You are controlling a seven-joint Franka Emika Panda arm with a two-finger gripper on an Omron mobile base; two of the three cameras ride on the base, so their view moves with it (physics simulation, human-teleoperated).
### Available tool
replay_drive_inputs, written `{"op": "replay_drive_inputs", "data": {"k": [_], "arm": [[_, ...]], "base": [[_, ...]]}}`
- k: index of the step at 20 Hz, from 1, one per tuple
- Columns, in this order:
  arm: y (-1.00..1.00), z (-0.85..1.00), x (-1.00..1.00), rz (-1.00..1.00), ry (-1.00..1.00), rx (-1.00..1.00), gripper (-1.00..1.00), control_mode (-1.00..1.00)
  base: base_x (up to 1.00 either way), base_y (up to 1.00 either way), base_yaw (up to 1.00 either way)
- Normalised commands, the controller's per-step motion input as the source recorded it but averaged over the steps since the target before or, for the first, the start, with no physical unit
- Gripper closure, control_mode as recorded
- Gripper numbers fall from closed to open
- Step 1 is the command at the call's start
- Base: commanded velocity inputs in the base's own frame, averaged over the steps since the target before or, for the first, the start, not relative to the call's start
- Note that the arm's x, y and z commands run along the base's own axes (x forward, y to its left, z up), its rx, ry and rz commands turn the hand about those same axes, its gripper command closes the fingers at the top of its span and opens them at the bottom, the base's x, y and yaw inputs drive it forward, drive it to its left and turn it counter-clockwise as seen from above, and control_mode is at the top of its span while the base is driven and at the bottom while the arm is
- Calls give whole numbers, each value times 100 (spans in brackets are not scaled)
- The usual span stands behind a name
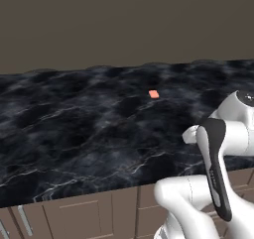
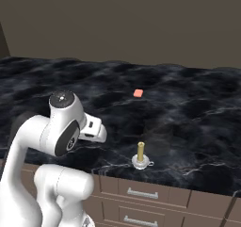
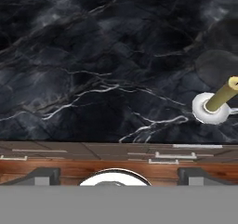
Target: Pick the candle and jar from the dining table and place them in the open cabinet. Close the cabinet after placing the objects.
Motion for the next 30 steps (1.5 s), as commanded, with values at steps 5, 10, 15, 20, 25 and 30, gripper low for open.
{"op": "replay_drive_inputs", "data": {"k": [5,10,15,20,25,30], "arm": [[-32,0,0,0,-5,0,-100,-100],[-30,0,7,0,-5,-4,-100,-100],[-28,0,16,0,-3,-8,-100,-100],[-25,10,20,-1,0,-9,-100,-100],[-25,17,23,-6,0,-3,-100,-100],[-21,21,27,-8,0,0,-100,-100]], "base": [[0,0,0],[0,0,0],[0,0,0],[0,0,0],[0,0,0],[0,0,0]]}}
